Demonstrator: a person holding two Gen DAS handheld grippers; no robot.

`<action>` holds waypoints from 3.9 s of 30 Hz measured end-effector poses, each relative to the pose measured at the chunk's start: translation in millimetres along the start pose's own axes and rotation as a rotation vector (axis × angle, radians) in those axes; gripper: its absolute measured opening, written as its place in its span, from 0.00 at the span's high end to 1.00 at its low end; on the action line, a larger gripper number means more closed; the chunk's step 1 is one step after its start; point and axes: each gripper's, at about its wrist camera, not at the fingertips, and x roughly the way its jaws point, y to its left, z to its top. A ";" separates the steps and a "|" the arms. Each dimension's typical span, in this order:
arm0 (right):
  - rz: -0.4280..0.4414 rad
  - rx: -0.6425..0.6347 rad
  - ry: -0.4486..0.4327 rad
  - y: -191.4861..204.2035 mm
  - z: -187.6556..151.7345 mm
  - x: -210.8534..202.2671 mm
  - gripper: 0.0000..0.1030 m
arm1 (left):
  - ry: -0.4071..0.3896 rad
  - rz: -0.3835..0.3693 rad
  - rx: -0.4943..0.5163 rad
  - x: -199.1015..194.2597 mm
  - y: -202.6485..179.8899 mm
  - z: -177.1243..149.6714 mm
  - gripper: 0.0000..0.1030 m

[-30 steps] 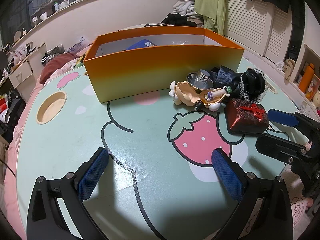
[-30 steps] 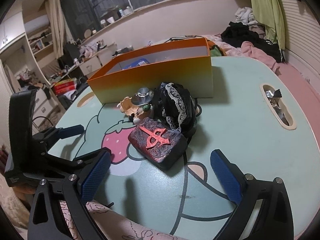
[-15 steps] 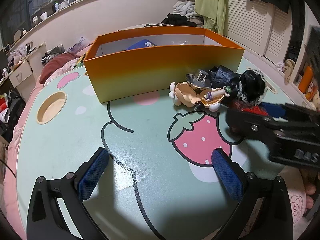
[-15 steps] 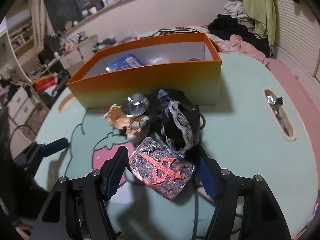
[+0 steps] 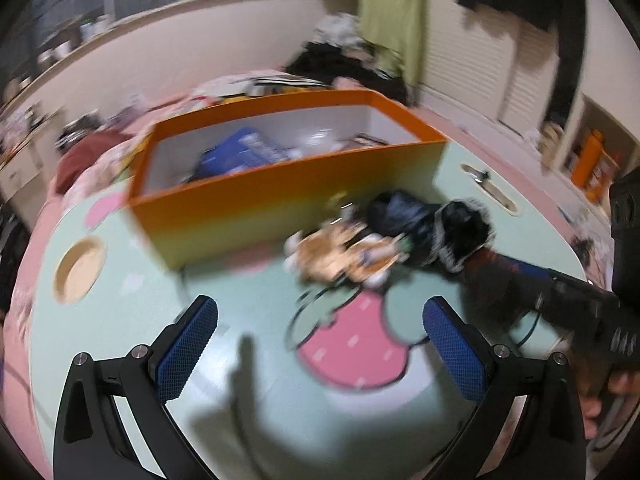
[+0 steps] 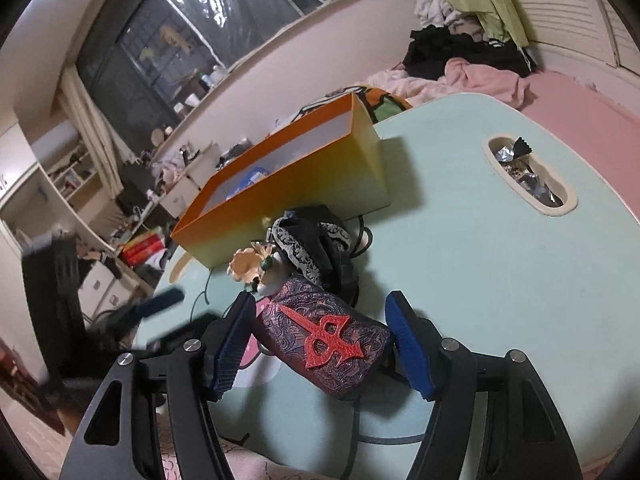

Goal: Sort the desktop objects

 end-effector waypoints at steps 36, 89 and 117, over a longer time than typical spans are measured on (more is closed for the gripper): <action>0.031 -0.151 -0.126 65.4 133.6 32.6 0.34 | -0.304 -0.027 -0.198 -51.5 66.8 110.3 0.65; -0.283 -0.354 0.172 40.9 -12.4 36.6 0.01 | 0.028 0.158 -0.132 2.7 20.9 -38.3 0.01; -0.283 -0.355 0.170 40.7 -12.7 36.3 0.00 | 0.028 0.158 -0.131 2.1 20.8 -38.7 0.01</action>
